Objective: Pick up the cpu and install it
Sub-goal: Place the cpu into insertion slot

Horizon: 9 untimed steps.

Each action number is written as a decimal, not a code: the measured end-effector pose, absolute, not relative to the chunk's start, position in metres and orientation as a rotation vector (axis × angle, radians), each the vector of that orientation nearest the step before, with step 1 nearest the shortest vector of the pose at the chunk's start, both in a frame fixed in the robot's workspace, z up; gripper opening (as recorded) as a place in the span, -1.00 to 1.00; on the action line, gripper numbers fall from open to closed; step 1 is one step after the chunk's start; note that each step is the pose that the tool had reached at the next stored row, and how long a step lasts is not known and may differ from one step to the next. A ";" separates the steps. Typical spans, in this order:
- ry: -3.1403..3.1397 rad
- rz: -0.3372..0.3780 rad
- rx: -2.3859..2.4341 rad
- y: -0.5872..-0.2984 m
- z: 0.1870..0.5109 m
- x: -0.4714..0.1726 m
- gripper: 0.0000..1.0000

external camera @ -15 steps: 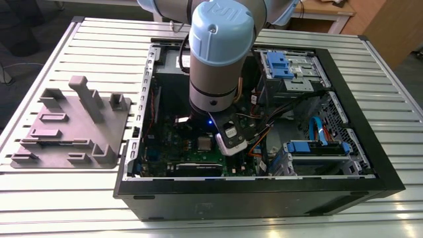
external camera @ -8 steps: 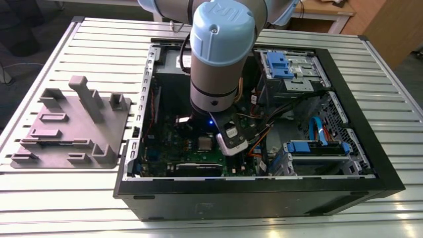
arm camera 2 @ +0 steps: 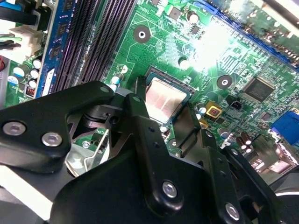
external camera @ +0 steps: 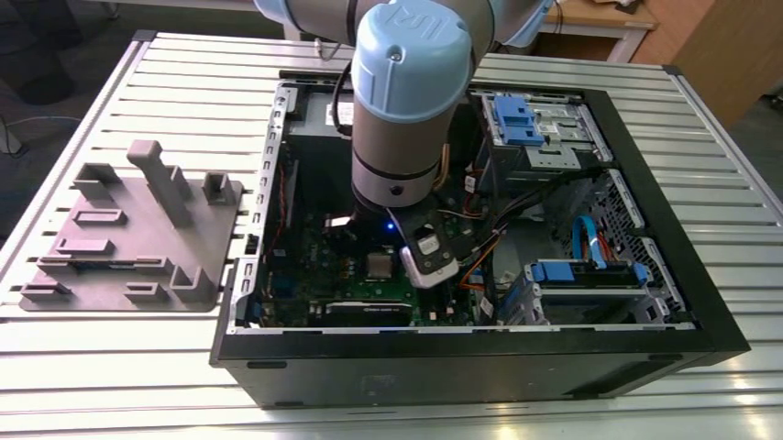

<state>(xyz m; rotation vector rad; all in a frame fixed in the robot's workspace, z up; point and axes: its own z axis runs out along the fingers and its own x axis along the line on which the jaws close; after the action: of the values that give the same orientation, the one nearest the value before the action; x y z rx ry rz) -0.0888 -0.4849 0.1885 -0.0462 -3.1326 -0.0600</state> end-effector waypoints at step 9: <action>-3.132 -0.060 -0.047 -0.485 0.188 -0.090 -0.06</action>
<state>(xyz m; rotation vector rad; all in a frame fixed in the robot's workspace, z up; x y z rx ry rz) -0.0897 -0.4852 0.1879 -0.0467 -3.1323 -0.0596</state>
